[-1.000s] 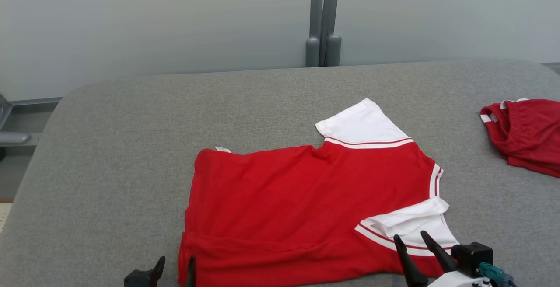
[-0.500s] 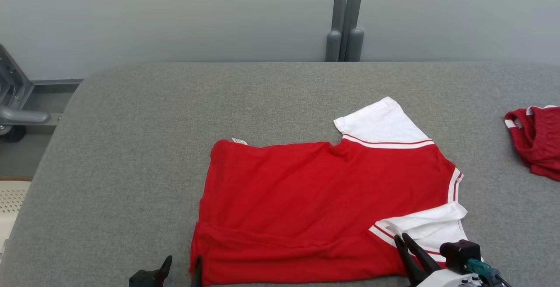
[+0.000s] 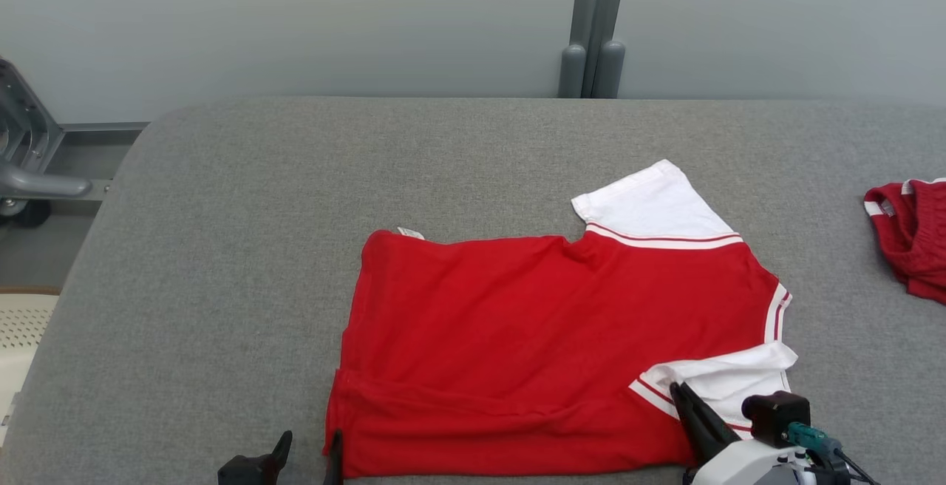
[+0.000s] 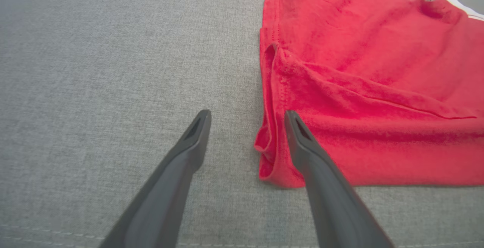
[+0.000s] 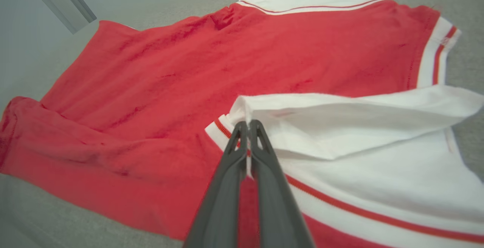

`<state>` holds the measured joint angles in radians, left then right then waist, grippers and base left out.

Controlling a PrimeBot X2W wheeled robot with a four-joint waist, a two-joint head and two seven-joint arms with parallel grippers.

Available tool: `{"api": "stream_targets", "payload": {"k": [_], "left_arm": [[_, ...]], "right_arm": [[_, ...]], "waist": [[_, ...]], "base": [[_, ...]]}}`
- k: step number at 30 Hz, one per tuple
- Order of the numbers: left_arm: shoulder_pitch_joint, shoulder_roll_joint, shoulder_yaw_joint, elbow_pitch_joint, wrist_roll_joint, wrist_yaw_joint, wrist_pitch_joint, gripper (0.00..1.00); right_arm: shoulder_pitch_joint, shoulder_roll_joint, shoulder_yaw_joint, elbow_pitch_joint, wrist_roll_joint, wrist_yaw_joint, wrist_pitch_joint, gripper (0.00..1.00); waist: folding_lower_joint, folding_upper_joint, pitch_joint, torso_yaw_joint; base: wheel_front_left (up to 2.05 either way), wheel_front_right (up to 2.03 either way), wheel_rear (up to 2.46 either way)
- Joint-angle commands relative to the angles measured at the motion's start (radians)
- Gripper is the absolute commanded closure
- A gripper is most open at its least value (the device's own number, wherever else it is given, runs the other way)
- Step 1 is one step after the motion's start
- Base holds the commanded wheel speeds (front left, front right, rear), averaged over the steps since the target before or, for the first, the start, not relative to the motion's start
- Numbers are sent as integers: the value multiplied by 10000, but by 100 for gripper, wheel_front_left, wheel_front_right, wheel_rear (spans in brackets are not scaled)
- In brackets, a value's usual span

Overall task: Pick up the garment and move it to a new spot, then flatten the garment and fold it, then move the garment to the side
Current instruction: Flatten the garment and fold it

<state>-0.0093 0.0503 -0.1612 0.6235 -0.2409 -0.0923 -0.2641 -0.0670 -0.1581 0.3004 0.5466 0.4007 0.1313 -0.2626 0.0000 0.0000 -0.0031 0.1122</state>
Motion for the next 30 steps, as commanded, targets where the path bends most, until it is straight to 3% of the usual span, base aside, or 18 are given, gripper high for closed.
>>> {"api": "stream_targets", "payload": {"k": [1, 15, 16, 17, 18, 23, 30], "left_arm": [[51, 16, 1, -22, -14, 17, 10, 0], [-383, 18, -441, 58, -129, -27, 10, 0], [-432, 17, -498, 66, -155, -22, 10, 0], [-473, 17, -544, 66, -176, -16, 10, 0], [-498, 18, -586, 74, -213, -4, 10, 0], [-503, 17, -632, 7, -337, 93, 10, 0], [-412, 16, -408, -209, -209, 193, 10, 0]], "right_arm": [[-125, -40, -39, 0, -48, -14, -24, 100], [-1914, -294, 110, 765, -597, -14, -24, 100], [-2037, -288, 89, 895, -597, -14, -24, 75], [-2141, -305, 59, 1037, -643, -14, -24, 9], [-2238, -313, 42, 1201, -689, -14, -24, 0], [-2352, -232, -375, 1045, -899, -14, -24, 0], [-1667, -206, -988, -297, -1354, -14, -24, 0]], "waist": [[0, 0, 15, 6], [0, 0, 518, 329], [0, 0, 569, 378], [0, 0, 613, 426], [0, 0, 644, 470], [0, 0, 718, 544], [0, 0, 668, 235]], "base": [[0, 0, 0], [0, 0, 0], [0, 0, 0], [0, 0, 0], [0, 0, 0], [0, 0, 0], [0, 0, 0]]}}
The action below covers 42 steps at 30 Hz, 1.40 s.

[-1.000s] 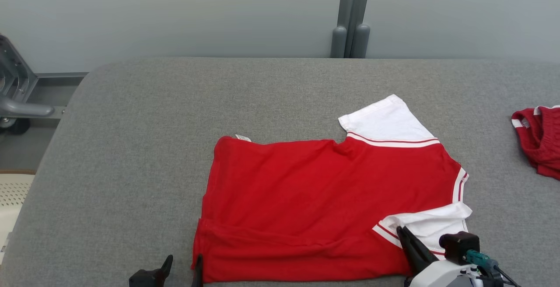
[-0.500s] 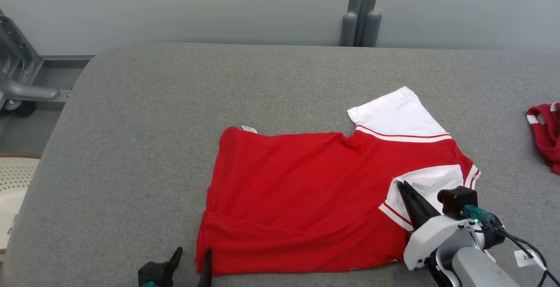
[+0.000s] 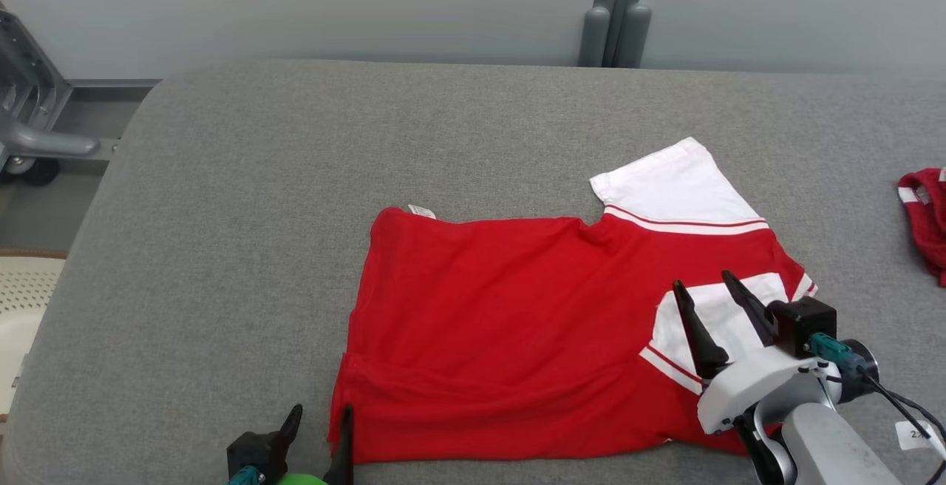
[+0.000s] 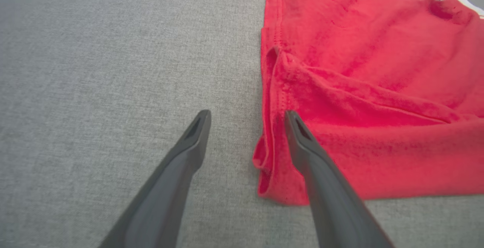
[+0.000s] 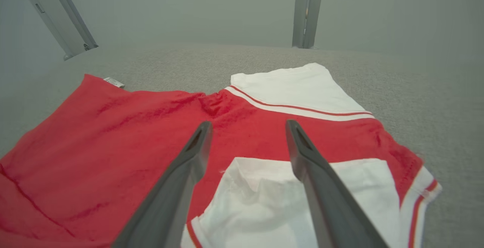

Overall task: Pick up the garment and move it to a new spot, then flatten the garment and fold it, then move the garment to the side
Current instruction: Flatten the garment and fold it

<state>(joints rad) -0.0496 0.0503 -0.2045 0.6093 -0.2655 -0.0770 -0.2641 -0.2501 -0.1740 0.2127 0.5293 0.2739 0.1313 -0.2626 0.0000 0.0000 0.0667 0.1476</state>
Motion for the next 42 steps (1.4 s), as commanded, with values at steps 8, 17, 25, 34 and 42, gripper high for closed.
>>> {"api": "stream_targets", "payload": {"k": [8, 17, 25, 34, 42], "left_arm": [[83, 21, 103, -388, 105, 93, 10, 0], [-477, 18, 348, -769, 374, -10, 10, 0], [-2487, 135, 627, 16, 807, -286, 10, 0], [-4636, 594, 728, 2244, 885, -436, 10, 0], [-5599, 812, 912, 3131, 944, -325, 8, 0]], "right_arm": [[1287, 22, -616, -546, 4, -14, -24, 0], [1240, -17, -909, -960, -123, -14, -24, 0], [579, 28, -810, -1279, -169, -14, -24, 0], [177, 24, -629, -1633, -63, -14, -24, 0], [-37, -18, -713, -1976, -74, -14, -24, 0]], "waist": [[0, 0, -166, -498], [0, 0, 20, -881], [0, 0, 901, -1148], [0, 0, 1618, -1773], [0, 0, 2096, -2223]], "base": [[0, 0, 0], [0, 0, 0], [0, 0, 0], [0, 0, 0], [0, 0, 0]]}}
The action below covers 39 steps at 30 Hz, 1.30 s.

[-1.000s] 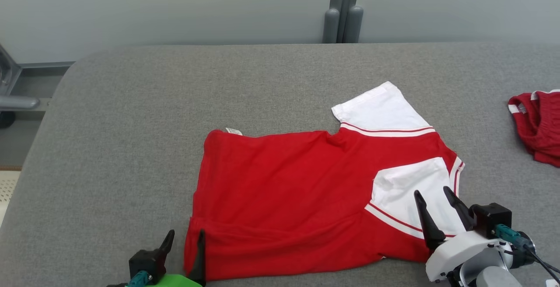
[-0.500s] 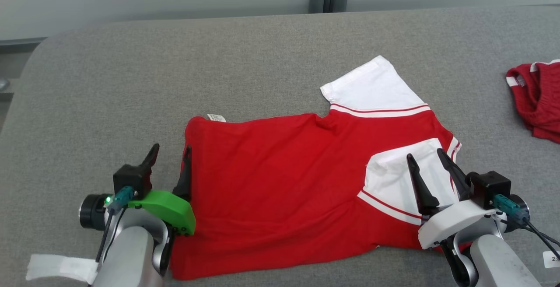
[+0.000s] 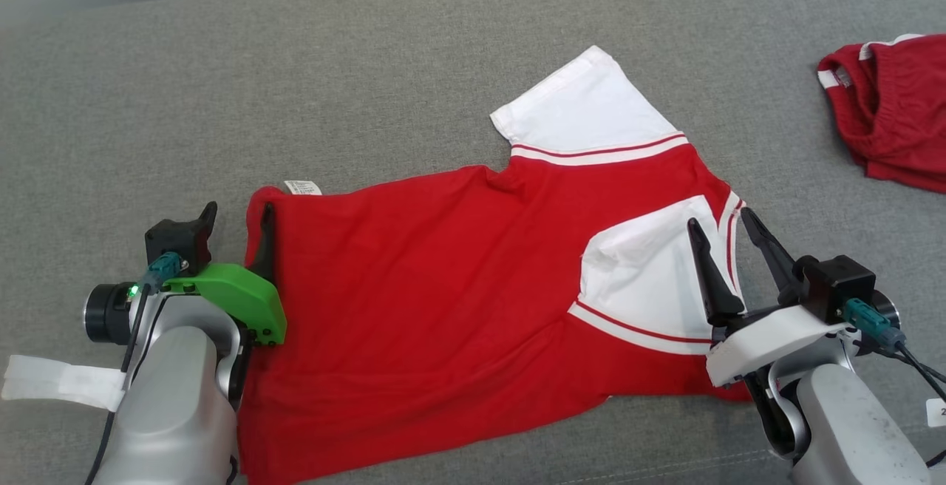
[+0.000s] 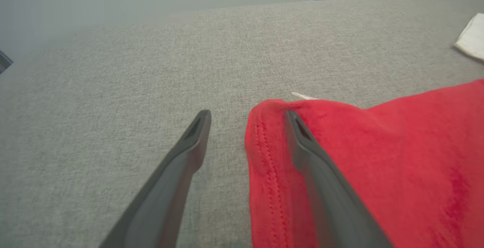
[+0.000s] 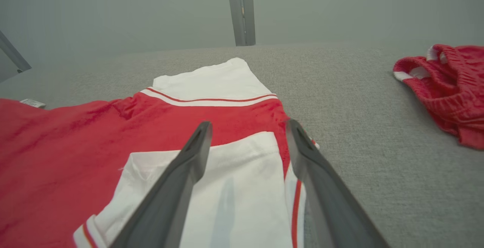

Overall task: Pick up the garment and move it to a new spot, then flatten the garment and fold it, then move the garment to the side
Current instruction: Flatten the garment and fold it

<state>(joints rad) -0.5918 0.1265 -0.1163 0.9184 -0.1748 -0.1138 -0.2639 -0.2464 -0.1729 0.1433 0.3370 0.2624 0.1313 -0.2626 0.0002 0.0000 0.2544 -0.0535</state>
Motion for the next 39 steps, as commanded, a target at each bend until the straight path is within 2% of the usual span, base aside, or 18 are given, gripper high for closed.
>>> {"api": "stream_targets", "payload": {"k": [1, 16, 18, 20, 21, 32, 36, 39], "left_arm": [[-202, 45, 35, 92, 67, 61, 6, 0], [-465, -113, 162, 562, 79, 157, 8, 0], [-536, -152, 227, 520, -2, 111, 7, 55], [-609, -211, 237, 404, -24, 85, 7, 91], [-620, -244, 239, 367, -35, 71, 7, 100], [-335, -449, 353, -406, -153, -68, 7, 100], [-143, -577, 281, -961, -104, -79, 7, 100], [-116, -635, 172, -1201, -110, -119, 7, 100]], "right_arm": [[-62, -33, -26, -43, 23, -14, -24, 0], [-328, -16, 18, -160, 4, -14, -24, 0], [-390, -52, 43, -179, 58, -14, -24, 0], [-464, -97, 41, -204, 101, -14, -24, 0], [-489, -125, 42, -207, 105, -14, -24, 0], [-980, -352, -183, -14, 375, -14, -24, 0], [-1825, -716, -45, 632, 682, -14, 1, 0], [-2830, -1131, 335, 1327, 882, -14, 596, 0]], "waist": [[-2, 0, 253, -242], [-2, 0, 494, -399], [-2, 0, 540, -400], [-2, 0, 568, -381], [-2, 0, 575, -363], [-2, 0, 611, 132], [-2, 0, 685, 499], [-2, 0, 765, 796]], "base": [[0, 0, 0], [0, 0, 0], [0, 0, 0], [0, 0, 0], [0, 0, 0], [0, 0, 0], [0, 0, 0], [0, 0, 0]]}}
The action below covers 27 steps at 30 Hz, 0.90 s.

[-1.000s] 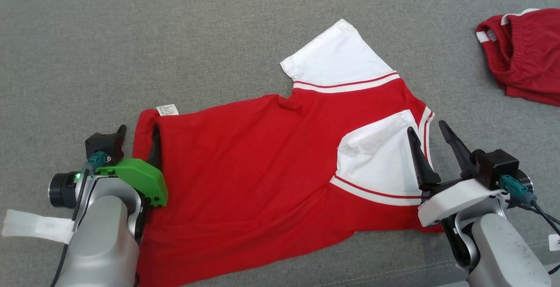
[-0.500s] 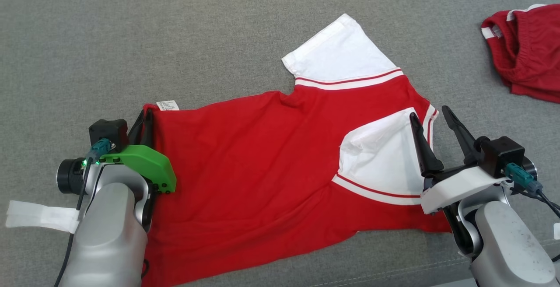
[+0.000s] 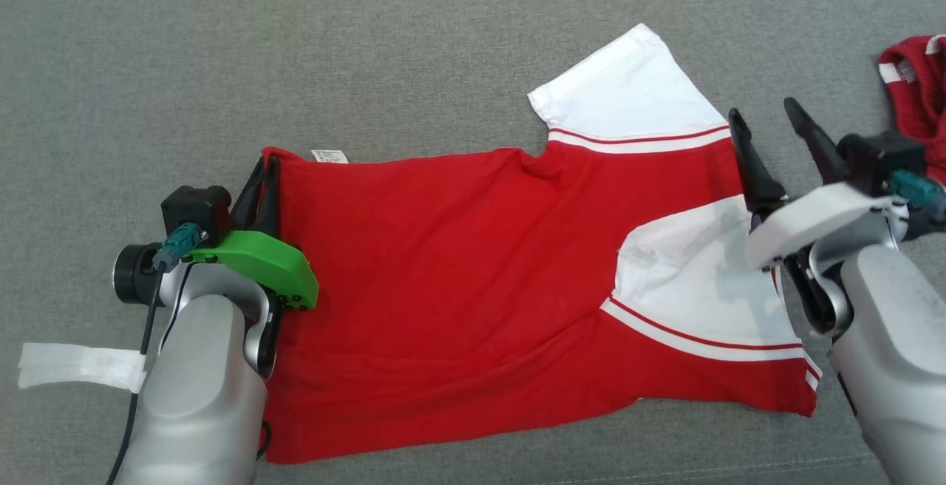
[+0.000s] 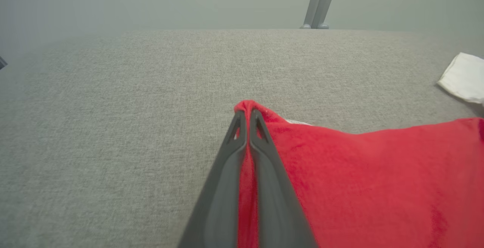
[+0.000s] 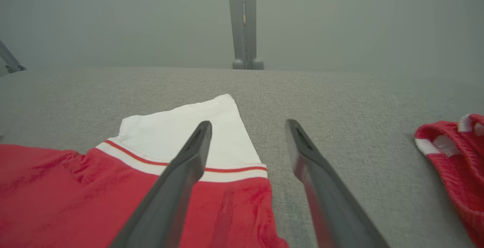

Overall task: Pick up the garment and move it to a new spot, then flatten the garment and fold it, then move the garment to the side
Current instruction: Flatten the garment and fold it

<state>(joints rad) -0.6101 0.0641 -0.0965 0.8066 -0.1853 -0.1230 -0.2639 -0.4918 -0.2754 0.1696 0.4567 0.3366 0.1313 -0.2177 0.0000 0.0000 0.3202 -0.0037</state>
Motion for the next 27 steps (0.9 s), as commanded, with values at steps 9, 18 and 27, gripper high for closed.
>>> {"api": "stream_targets", "payload": {"k": [9, 18, 27], "left_arm": [[-53, -111, -525, -522, -227, -67, 7, 100], [-422, -119, -2082, -1106, -1413, 21, 7, 100], [-662, -123, -3060, -1435, -2155, 380, 7, 100]], "right_arm": [[-2944, -731, 919, 2283, 640, -14, 2191, 0], [-4559, -1071, 1197, 4059, 608, -14, 3272, 0], [-5358, -1137, 1736, 5049, 551, -14, 3783, 0]], "waist": [[0, 0, 467, 1088], [0, 0, 1040, 1792], [0, 0, 1381, 2176]], "base": [[0, 0, 0], [0, 0, 0], [0, 0, 0]]}}
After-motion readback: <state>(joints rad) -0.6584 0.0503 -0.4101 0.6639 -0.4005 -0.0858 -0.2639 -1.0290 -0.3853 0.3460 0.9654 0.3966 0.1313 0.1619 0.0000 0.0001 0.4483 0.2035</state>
